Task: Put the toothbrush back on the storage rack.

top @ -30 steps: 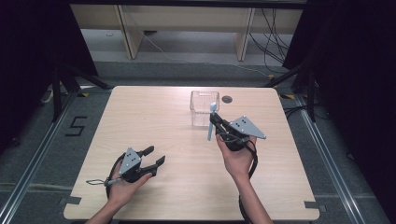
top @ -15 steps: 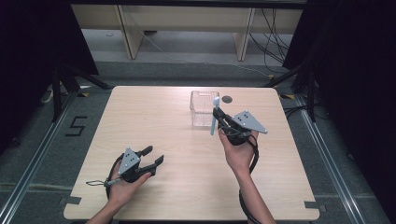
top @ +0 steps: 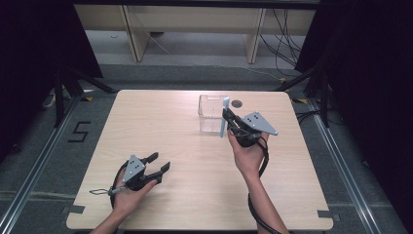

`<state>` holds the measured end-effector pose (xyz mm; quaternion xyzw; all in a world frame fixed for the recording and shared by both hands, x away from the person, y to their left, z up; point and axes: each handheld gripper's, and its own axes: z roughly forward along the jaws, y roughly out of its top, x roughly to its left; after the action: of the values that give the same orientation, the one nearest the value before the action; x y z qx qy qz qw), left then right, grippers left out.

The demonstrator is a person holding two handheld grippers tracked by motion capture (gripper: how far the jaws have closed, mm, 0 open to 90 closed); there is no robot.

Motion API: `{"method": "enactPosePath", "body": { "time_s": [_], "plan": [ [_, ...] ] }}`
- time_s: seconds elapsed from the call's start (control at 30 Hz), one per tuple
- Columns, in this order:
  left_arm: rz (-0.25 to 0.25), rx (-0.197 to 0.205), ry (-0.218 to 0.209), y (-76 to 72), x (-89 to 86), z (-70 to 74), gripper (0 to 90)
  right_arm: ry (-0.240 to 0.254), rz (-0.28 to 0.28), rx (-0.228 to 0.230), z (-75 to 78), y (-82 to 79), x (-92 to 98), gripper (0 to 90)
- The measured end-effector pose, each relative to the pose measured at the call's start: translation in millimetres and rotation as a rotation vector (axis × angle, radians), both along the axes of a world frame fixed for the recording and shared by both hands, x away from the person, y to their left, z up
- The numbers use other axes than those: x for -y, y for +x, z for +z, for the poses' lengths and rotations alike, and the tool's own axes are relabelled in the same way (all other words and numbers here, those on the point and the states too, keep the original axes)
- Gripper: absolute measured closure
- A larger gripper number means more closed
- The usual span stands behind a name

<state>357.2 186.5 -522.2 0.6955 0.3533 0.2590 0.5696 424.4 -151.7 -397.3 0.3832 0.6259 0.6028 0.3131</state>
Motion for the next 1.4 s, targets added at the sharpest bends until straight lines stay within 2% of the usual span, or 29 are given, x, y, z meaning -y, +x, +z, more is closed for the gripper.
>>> {"method": "enactPosePath", "body": {
  "time_s": [0.1, 0.13, 0.23, 0.27, 0.3, 0.37, 0.43, 0.57, 0.7, 0.77, 0.8, 1.0, 1.03, 1.2, 1.23, 1.33, 1.4],
  "plan": [
    [0.000, 0.001, 0.001, -0.1, 0.0, 0.0, 38.2, -0.003, 0.006, 0.023, 1.0, 4.4, -0.2, 85.7],
    [0.000, 0.001, 0.001, -0.1, 0.1, 0.0, 38.2, 0.011, 0.004, 0.003, 1.6, 3.7, -1.4, 85.7],
    [0.001, 0.000, 0.000, -0.1, 0.1, 0.0, 38.2, 0.011, -0.001, 0.002, 3.2, 6.2, -2.6, 85.7],
    [0.001, 0.000, 0.000, -0.1, 0.1, 0.0, 38.2, 0.003, -0.005, 0.004, 3.8, 7.3, -2.5, 85.7],
    [0.001, 0.000, 0.001, -0.1, 0.1, 0.0, 38.1, -0.006, -0.005, 0.026, 4.3, 9.2, -1.7, 85.7],
    [0.001, 0.001, 0.002, -0.1, 0.2, 0.0, 38.1, 0.016, -0.002, 0.010, 5.5, 10.4, -3.1, 85.7],
    [0.001, 0.002, 0.003, -0.2, 0.3, 0.0, 38.1, 0.003, -0.003, 0.020, 7.0, 12.3, -2.0, 85.7],
    [0.001, 0.002, 0.003, -0.2, 0.3, 0.0, 38.0, 0.007, -0.015, 0.030, 8.6, 16.1, -1.9, 85.7],
    [0.001, 0.001, 0.003, -0.2, 0.5, 0.0, 37.9, 0.015, -0.014, 0.022, 9.6, 18.8, -1.3, 85.7],
    [0.001, 0.001, 0.003, -0.2, 0.5, 0.0, 37.9, -0.004, -0.025, 0.024, 10.5, 20.4, 0.0, 85.7],
    [0.001, 0.001, 0.004, -0.2, 0.4, 0.0, 37.8, 0.018, -0.022, 0.024, 10.3, 21.5, -1.2, 85.7],
    [0.002, 0.000, 0.004, -0.3, 0.6, 0.0, 37.7, 0.010, -0.029, 0.020, 12.6, 26.0, -0.3, 85.7],
    [0.002, 0.000, 0.002, -0.4, 0.7, 0.0, 37.7, 0.015, -0.038, 0.033, 12.5, 27.2, -0.7, 85.7],
    [0.002, 0.000, 0.001, -0.4, 0.9, 0.0, 37.7, 0.029, -0.035, 0.034, 12.2, 32.0, -0.8, 85.7],
    [0.002, -0.001, 0.002, -0.4, 0.8, 0.0, 37.6, 0.026, -0.037, 0.047, 12.0, 33.7, -0.8, 85.7],
    [0.003, -0.001, 0.002, -0.5, 1.0, 0.0, 37.6, 0.032, -0.044, 0.038, 12.3, 36.1, -0.7, 85.6],
    [0.003, -0.001, 0.002, -0.5, 1.0, 0.0, 37.6, 0.019, -0.046, 0.045, 13.0, 38.9, 0.2, 85.6]
  ]
}}
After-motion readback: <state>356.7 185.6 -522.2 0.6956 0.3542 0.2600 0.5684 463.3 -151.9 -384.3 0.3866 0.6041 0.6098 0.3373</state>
